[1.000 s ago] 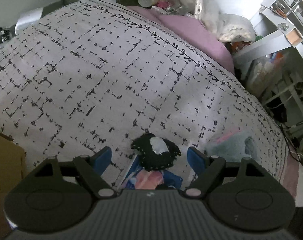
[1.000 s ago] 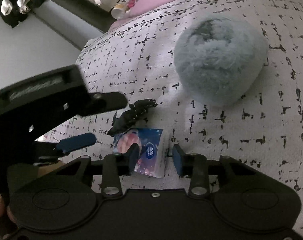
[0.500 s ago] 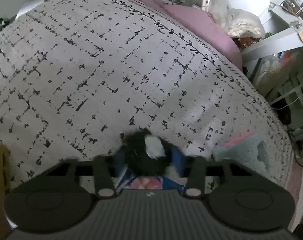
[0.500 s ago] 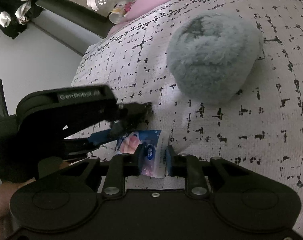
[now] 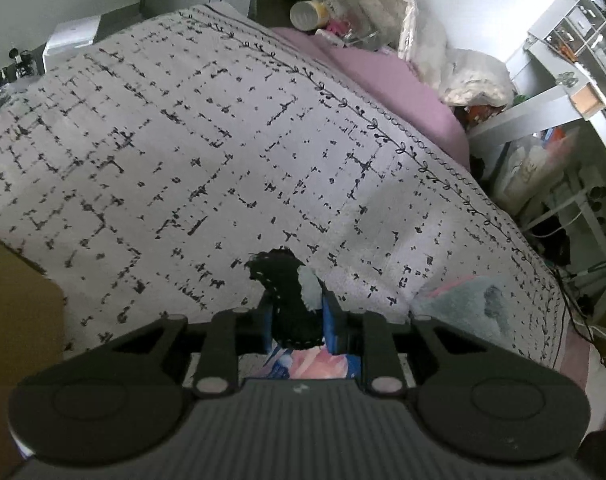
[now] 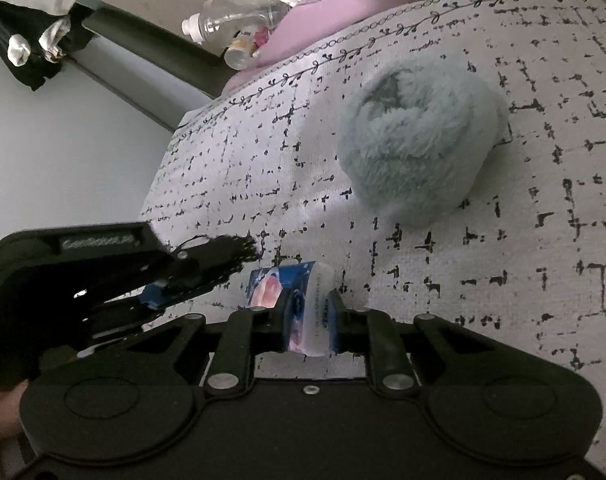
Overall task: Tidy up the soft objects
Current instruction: 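Carry the plush with the left tool over the box while the right tool carries the card there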
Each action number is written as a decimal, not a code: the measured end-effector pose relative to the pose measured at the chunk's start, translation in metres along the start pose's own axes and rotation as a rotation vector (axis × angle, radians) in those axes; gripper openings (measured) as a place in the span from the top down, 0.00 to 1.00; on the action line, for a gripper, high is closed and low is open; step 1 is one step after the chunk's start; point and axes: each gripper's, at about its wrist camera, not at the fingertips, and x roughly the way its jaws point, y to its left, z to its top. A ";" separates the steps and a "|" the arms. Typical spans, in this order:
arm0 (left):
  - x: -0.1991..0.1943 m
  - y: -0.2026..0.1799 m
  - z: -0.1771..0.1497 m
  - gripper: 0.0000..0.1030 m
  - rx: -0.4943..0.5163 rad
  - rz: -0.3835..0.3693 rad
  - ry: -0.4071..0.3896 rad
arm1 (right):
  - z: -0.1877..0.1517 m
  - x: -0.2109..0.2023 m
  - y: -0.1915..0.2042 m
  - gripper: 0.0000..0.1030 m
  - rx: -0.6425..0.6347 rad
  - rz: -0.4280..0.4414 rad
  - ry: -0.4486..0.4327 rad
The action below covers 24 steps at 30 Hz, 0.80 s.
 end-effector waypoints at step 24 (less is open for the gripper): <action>-0.114 0.020 -0.026 0.78 0.006 0.025 -0.165 | -0.010 -0.069 0.029 0.84 -0.061 0.072 -0.175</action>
